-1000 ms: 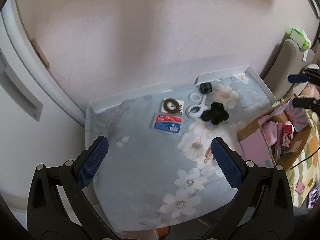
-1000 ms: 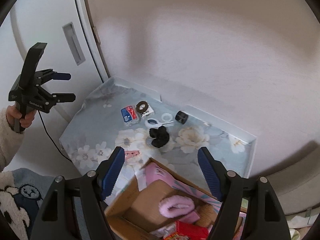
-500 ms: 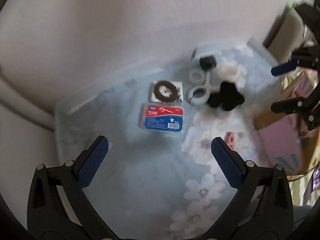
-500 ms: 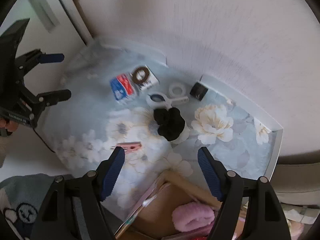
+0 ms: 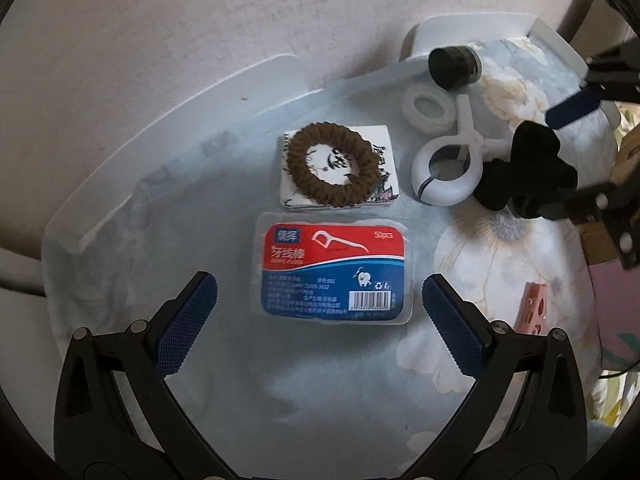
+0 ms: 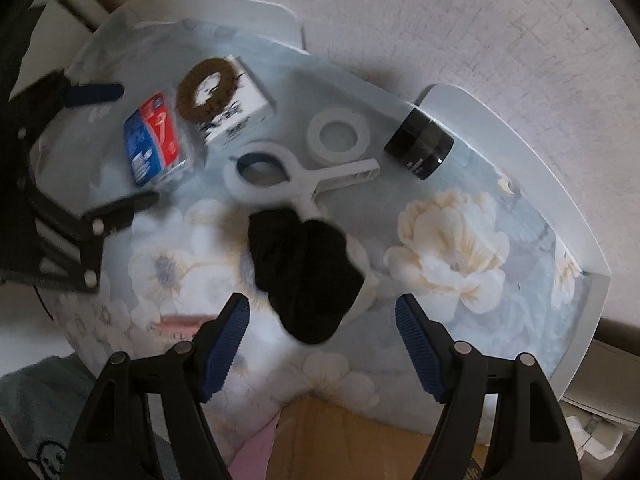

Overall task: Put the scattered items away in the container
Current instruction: 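Grasp the blue floss box with the left tool while the right tool grasps the black fluffy band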

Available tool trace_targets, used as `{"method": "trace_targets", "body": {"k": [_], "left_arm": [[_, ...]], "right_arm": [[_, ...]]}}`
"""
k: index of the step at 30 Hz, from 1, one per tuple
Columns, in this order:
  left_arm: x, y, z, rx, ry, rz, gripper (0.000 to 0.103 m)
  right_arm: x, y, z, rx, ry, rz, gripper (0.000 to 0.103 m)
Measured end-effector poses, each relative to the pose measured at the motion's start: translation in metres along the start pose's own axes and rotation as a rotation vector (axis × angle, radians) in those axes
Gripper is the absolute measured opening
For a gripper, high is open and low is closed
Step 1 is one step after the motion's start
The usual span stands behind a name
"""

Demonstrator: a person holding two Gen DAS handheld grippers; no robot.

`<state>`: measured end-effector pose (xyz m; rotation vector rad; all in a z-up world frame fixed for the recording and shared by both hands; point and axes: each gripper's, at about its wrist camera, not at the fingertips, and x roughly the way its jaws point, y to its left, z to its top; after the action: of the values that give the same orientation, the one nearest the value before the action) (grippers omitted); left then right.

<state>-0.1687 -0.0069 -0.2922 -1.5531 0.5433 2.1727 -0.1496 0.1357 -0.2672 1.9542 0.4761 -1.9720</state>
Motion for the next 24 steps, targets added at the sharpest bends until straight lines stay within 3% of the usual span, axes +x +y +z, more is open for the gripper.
{"method": "trace_targets", "body": {"k": [11,18,22,24], "left_arm": [[0.008,0.0,0.004,0.0,0.0,-0.012,0.102],[0.006,0.0,0.005,-0.01,-0.013,-0.035,0.091],[0.002,-0.005,0.004,0.008,-0.023,-0.046,0.079],[0.002,-0.008,0.005,0.011,-0.024,-0.044,0.079]], "right_arm": [[0.008,-0.01,0.006,0.003,0.013,0.052,0.072],[0.012,-0.013,0.004,-0.001,0.016,0.047,0.071],[0.014,-0.015,0.0,0.0,0.028,0.07,0.053],[0.015,-0.013,-0.002,-0.011,0.037,0.076,0.043]]}}
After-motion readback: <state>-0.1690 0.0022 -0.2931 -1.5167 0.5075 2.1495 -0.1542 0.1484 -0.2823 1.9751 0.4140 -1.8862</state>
